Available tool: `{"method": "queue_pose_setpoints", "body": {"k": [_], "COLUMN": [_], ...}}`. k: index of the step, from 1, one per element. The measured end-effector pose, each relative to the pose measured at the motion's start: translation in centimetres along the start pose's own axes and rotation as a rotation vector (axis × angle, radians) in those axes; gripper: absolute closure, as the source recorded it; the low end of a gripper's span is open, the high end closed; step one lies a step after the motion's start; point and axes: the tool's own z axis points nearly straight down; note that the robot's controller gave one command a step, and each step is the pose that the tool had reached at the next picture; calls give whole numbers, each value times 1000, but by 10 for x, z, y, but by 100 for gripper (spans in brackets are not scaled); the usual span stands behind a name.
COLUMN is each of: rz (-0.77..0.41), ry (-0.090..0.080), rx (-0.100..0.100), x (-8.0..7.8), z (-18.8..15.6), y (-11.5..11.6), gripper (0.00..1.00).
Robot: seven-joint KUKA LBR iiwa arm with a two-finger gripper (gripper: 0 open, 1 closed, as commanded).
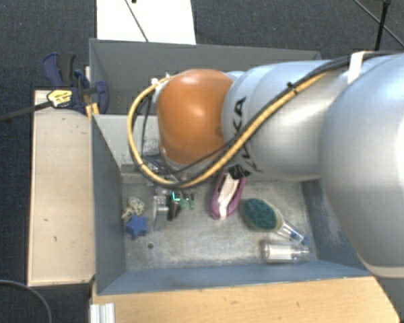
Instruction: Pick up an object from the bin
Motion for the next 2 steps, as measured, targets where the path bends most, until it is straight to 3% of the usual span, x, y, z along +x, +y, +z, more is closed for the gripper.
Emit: {"method": "queue_pose_setpoints", "body": {"k": [1,2], "rz": [-393,-386], "ry": [-9,-17], "rx": [0,0], "x": [-3,-6], "z": [85,80], "y": [16,15], "gripper": [0,100]}}
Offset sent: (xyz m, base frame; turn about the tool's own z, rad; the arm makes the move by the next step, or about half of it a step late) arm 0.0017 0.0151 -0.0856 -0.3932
